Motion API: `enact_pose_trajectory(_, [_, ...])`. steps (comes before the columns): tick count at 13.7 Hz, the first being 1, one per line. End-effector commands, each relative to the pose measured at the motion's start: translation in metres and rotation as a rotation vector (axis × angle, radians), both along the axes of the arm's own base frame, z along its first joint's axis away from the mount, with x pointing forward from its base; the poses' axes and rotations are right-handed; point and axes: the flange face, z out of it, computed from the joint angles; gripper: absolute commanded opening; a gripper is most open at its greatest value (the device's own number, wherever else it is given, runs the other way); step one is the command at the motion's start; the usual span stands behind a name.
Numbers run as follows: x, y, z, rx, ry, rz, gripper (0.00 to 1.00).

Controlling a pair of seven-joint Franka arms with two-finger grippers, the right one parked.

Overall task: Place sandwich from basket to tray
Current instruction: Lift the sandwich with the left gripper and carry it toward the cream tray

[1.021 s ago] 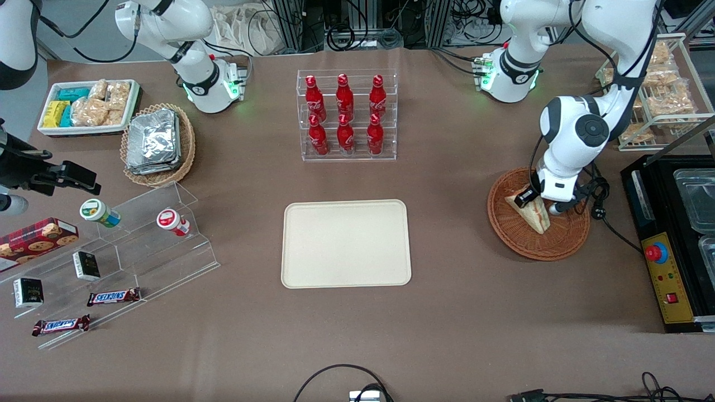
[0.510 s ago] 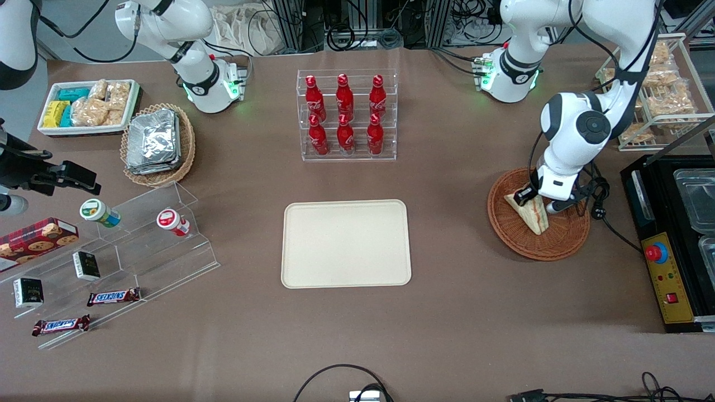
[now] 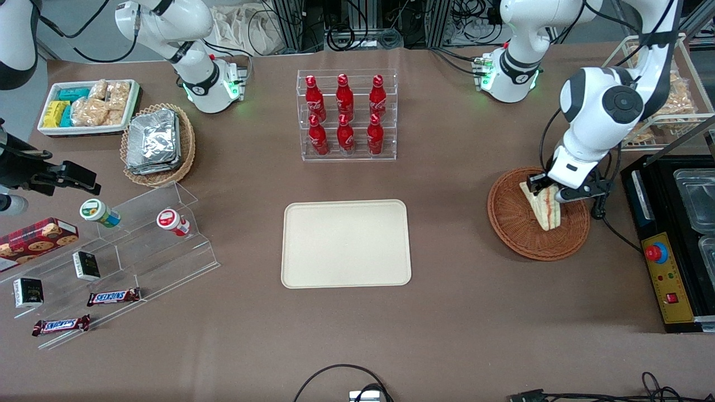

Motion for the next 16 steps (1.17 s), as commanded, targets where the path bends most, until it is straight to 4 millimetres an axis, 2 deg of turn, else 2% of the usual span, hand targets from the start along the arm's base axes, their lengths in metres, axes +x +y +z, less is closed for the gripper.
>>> enact_pose_trajectory(1, [0.015, -0.015, 0.033, 0.024, 0.006, -0.091, 0.42])
enact_pose_trajectory(3, [0.021, -0.021, 0.045, 0.026, 0.006, -0.102, 0.52])
enact_pose_trajectory(4, [0.023, -0.021, 0.05, 0.025, 0.0, -0.101, 0.54])
enact_pose_trajectory(7, [0.025, -0.037, 0.059, 0.029, -0.003, -0.13, 0.49])
enact_pose_trajectory(11, [0.027, -0.086, 0.071, 0.035, -0.01, -0.236, 0.47])
enact_pose_trajectory(16, [0.028, -0.139, 0.074, 0.027, -0.02, -0.342, 0.43])
